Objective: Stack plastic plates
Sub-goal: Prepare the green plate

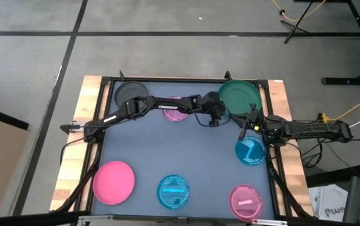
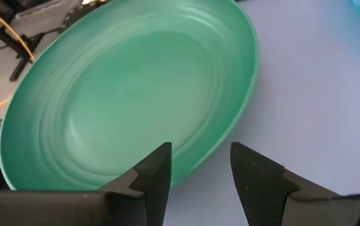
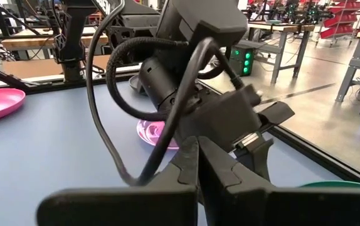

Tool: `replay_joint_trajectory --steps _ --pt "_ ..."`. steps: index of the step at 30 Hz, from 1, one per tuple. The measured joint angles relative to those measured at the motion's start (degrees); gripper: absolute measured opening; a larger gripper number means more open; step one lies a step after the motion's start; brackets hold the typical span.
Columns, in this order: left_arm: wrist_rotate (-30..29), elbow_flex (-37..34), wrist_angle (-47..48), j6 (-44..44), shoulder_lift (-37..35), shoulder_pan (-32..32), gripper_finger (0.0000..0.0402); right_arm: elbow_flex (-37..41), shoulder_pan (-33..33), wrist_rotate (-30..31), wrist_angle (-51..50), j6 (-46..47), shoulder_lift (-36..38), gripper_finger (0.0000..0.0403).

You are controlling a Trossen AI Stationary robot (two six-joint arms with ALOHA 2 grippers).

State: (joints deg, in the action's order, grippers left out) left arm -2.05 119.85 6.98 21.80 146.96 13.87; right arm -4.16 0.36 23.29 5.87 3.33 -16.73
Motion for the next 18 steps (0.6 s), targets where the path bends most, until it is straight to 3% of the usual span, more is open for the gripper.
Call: replay_joint_trajectory --steps 9,18 --pt "-0.4 0.0 -0.3 6.9 0.6 -0.1 0.0157 0.0 0.0 0.0 0.1 -0.1 0.0 0.0000" --pt "-1.5 -0.1 -2.8 8.2 2.9 0.3 0.0156 0.0 0.0 0.0 0.5 -0.3 0.0 0.0000"
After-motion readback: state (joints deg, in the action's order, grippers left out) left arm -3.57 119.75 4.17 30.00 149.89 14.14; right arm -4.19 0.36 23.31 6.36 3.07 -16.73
